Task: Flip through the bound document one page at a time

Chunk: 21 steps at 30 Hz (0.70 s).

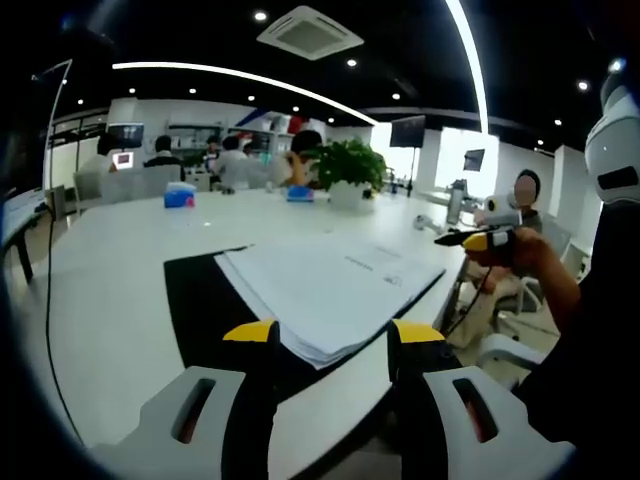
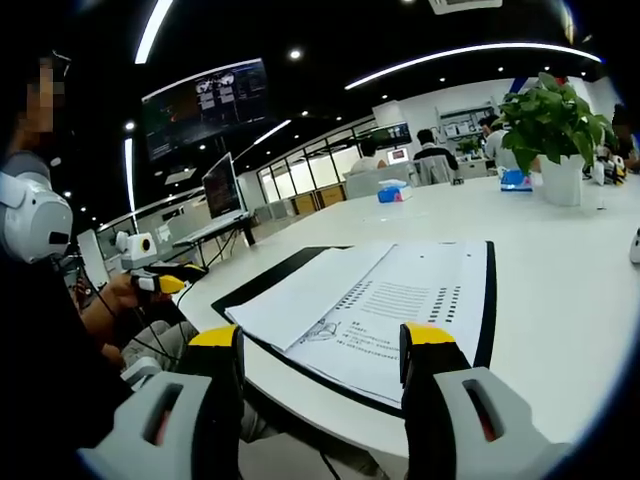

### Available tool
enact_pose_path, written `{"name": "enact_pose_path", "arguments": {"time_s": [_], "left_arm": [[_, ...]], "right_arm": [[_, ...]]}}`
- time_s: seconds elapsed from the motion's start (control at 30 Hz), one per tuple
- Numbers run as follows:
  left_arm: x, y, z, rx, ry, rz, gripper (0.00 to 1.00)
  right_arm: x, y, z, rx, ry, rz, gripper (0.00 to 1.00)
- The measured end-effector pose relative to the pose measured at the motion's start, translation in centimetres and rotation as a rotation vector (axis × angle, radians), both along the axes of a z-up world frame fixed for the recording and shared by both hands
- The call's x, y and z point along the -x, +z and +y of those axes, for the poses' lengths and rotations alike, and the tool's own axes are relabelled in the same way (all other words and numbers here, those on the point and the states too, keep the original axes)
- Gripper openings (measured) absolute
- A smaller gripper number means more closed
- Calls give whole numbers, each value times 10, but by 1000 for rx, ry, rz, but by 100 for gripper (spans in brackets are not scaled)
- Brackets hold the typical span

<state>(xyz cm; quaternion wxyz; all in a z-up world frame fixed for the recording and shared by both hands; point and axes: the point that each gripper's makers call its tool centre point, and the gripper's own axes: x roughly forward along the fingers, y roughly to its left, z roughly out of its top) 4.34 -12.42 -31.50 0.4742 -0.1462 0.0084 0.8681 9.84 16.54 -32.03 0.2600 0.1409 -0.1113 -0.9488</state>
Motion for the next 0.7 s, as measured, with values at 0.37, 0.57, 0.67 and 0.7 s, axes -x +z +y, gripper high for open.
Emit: {"name": "enact_pose_path", "arguments": {"time_s": [0.37,0.57,0.67,0.7], "left_arm": [[-2,-4,-1,6,-4,-2,44],[-4,-4,-3,-5,-1,-4,44],[-3,-7,-6,-4,1,-10,44],[-2,-8,-7,-3,3,-11,44]], "right_arm": [[0,-2,1,1,-1,-4,62],[0,0,0,-6,-3,-3,62],[1,-1,-1,-7,-6,-8,62],[2,-1,-2,-9,-6,-10,62]]}}
